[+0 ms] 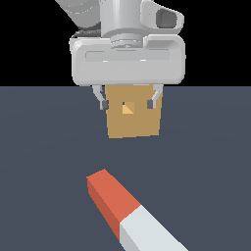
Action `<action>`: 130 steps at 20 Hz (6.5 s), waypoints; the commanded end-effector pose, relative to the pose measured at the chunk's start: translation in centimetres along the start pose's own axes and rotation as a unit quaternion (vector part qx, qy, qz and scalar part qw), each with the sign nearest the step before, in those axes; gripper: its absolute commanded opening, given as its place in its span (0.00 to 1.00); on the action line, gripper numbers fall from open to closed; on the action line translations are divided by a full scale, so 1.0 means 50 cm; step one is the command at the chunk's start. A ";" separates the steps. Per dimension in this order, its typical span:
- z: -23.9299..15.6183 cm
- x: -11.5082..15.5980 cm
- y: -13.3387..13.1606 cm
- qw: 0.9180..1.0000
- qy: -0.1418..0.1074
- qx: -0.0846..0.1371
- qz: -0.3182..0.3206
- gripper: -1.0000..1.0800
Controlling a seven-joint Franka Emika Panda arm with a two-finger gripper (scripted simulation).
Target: Insert the peg into the horizontal hole in a box.
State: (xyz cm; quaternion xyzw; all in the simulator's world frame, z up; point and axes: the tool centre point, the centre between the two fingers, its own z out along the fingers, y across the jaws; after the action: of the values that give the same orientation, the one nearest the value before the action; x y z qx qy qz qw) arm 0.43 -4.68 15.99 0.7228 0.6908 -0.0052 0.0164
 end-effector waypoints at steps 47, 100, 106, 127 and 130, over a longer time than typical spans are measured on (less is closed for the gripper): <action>0.176 -0.310 0.061 0.946 0.016 0.002 -0.324 0.96; 0.267 -0.279 0.063 0.946 0.017 0.003 -0.324 0.00; 0.235 -0.215 0.048 0.958 0.017 0.004 -0.286 0.00; 0.105 0.044 0.048 0.991 0.016 0.006 -0.136 0.00; 0.096 0.063 0.053 0.992 0.016 0.006 -0.124 0.00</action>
State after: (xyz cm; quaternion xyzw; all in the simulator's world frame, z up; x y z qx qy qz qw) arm 3.06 -2.24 10.77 0.6260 0.7798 -0.0005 -0.0012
